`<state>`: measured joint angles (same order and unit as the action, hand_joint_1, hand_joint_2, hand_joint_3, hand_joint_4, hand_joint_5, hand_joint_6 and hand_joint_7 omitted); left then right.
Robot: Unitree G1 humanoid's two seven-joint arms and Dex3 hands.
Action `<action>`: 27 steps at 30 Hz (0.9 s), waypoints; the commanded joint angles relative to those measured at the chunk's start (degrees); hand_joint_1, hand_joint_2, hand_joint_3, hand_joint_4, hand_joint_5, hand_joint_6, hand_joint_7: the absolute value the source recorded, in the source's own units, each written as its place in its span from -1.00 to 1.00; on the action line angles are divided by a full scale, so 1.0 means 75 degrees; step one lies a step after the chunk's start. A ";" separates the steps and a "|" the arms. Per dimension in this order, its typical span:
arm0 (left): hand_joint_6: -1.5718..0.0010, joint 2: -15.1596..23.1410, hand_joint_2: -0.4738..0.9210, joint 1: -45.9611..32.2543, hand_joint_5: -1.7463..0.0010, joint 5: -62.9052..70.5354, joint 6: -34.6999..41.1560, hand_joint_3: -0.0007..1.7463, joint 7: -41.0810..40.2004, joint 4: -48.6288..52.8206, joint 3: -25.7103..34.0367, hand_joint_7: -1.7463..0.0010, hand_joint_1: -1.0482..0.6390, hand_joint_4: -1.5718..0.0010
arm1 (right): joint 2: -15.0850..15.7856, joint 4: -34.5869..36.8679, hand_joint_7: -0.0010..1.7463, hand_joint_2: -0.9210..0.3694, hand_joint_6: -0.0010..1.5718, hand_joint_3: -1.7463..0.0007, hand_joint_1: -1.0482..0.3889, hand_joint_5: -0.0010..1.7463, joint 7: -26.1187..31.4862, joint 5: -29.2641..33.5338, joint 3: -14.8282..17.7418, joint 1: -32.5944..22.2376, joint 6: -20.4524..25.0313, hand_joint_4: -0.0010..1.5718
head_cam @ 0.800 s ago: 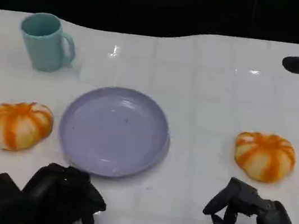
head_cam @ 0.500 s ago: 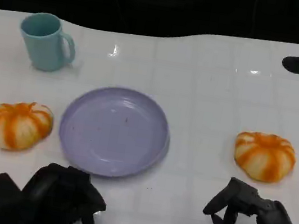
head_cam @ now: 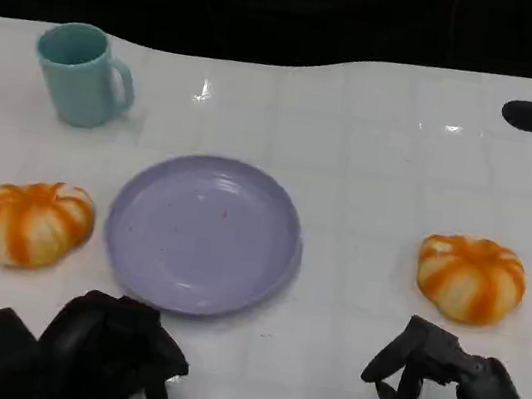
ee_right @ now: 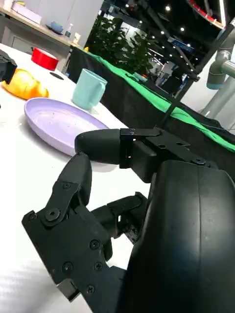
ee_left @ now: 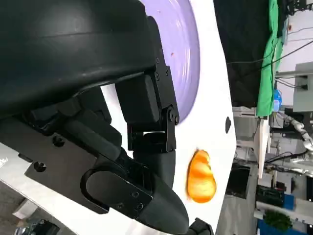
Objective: Grasp the bread from the table and place it into the plate.
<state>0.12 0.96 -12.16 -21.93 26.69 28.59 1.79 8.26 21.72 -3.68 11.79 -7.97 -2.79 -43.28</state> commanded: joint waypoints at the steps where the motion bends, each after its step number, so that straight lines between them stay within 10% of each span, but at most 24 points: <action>1: -1.00 0.0076 0.84 -0.0032 -0.11 -0.0014 -0.0060 -1.00 0.0023 0.0015 0.0046 0.48 -1.00 -0.86 | 0.0073 -0.0087 0.61 -0.41 -0.18 -0.12 0.07 1.00 0.0026 -0.0058 0.0070 -0.0044 -0.0007 -0.04; 6: -0.99 0.0072 0.83 -0.0028 -0.11 -0.0009 -0.0048 -1.00 0.0016 0.0015 0.0041 0.49 -1.00 -0.86 | 0.0056 0.0012 0.48 -0.47 -0.13 -0.04 0.09 0.99 0.0151 -0.0084 0.0186 0.0069 -0.0193 -0.09; 11: -1.00 0.0078 0.84 -0.0009 -0.12 0.0047 -0.0041 -0.99 -0.0029 0.0017 0.0021 0.48 -1.00 -0.85 | 0.0108 -0.0148 -0.05 -0.56 -0.02 0.11 0.05 0.38 0.0276 -0.0095 0.0375 0.0165 -0.0114 -0.11; 17: -1.00 0.0067 0.83 -0.0011 -0.12 0.0023 -0.0039 -1.00 -0.0027 0.0017 0.0033 0.48 -1.00 -0.85 | 0.0218 -0.0290 -0.28 -0.58 0.00 0.22 0.06 0.35 0.0541 0.0178 0.0663 0.0362 -0.0042 -0.17; 27: -1.00 0.0057 0.82 -0.0069 -0.12 -0.0005 0.0039 -1.00 -0.0023 -0.0078 0.0018 0.48 -1.00 -0.86 | 0.1087 -0.1546 -0.77 -0.99 -0.25 0.93 -0.17 -0.25 0.1969 0.3082 0.0932 0.0448 0.1145 -0.51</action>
<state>0.10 0.92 -12.16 -21.98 26.69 28.57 1.71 13.96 12.47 8.38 30.64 -1.60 0.24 -36.85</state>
